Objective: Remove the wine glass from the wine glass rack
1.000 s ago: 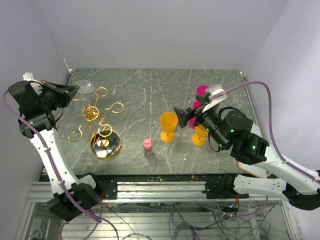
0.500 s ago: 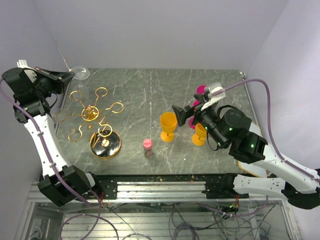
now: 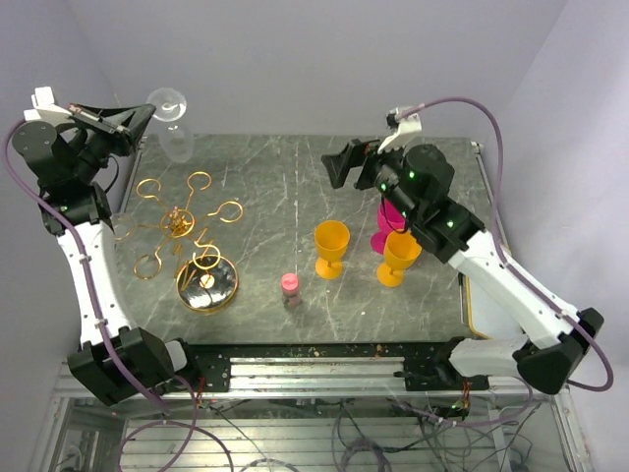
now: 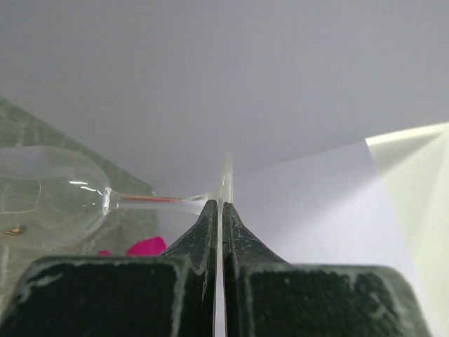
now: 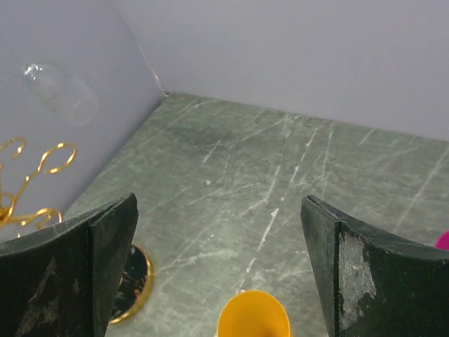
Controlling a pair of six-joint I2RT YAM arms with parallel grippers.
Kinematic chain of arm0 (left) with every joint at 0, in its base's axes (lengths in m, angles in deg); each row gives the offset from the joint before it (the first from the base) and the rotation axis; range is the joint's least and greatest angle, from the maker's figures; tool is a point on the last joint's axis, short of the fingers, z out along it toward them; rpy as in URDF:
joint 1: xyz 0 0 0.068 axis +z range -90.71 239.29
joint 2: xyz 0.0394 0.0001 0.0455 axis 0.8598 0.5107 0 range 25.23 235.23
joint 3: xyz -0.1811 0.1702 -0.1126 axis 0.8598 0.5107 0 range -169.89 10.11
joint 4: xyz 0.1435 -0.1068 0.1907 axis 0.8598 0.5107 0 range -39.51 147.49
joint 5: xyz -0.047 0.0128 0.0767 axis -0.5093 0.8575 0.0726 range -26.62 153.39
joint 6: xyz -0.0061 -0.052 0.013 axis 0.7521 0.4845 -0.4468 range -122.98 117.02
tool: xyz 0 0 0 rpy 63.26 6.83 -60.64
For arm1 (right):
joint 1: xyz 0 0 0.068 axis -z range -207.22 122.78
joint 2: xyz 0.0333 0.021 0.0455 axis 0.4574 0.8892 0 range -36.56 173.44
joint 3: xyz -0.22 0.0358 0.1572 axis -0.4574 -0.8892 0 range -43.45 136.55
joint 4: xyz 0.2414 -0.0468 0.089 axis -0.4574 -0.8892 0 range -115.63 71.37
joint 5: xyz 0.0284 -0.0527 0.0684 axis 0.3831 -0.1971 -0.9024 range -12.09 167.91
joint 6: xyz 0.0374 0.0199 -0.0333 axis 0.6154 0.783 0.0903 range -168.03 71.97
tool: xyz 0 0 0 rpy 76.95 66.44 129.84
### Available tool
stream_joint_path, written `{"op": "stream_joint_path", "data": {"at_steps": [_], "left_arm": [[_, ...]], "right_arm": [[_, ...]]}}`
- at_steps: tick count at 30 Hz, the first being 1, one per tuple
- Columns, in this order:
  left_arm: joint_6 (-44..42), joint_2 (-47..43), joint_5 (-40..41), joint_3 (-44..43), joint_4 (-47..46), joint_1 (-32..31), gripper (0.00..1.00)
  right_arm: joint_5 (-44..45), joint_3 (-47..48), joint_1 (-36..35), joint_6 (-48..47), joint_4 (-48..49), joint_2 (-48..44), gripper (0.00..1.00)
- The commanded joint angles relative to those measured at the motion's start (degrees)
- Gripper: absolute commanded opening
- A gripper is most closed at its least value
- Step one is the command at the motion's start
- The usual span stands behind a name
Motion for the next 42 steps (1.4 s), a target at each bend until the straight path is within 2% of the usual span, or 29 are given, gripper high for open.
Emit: {"op": "stream_joint_path", "data": {"at_steps": [1,8,11,13,16,18,31,34,42], "left_arm": [[9.5,-2.1,-2.1,2.7,-15.2,-4.1,0.07],[18.6,-6.5,-0.3,8.9,-26.5,-9.5,0.07],[27.0,-7.5,0.0,12.0,-38.7,-10.4,0.07],[30.7,-8.3,0.7,13.7,-42.9,-11.1,0.07],[31.1,-10.1,0.8,14.3,-42.2,-11.9,0.07],[31.9,-11.2,1.1,14.8,-42.7,-12.3,0.07],[38.6,-13.3,3.5,19.4,-50.5,-15.0,0.07],[40.5,-13.0,4.0,20.3,-53.4,-15.8,0.07],[42.3,-12.8,5.7,21.3,-57.2,-16.7,0.07]], "right_arm": [[-18.9,1.4,7.0,12.8,8.8,3.4,1.00],[-37.0,-0.6,9.9,27.8,28.9,10.8,1.00],[-42.4,-1.8,10.1,37.0,38.3,15.4,1.00],[-44.8,-1.8,10.2,41.6,44.1,18.3,1.00],[-47.2,-2.5,10.2,48.1,54.2,22.1,0.99],[-49.6,-1.8,10.1,51.1,60.2,24.7,0.95],[-53.9,7.1,9.8,67.5,82.2,37.2,0.92],[-54.6,9.7,9.8,71.2,86.1,39.2,0.86],[-52.7,11.2,9.5,79.2,96.9,38.0,0.55]]}}
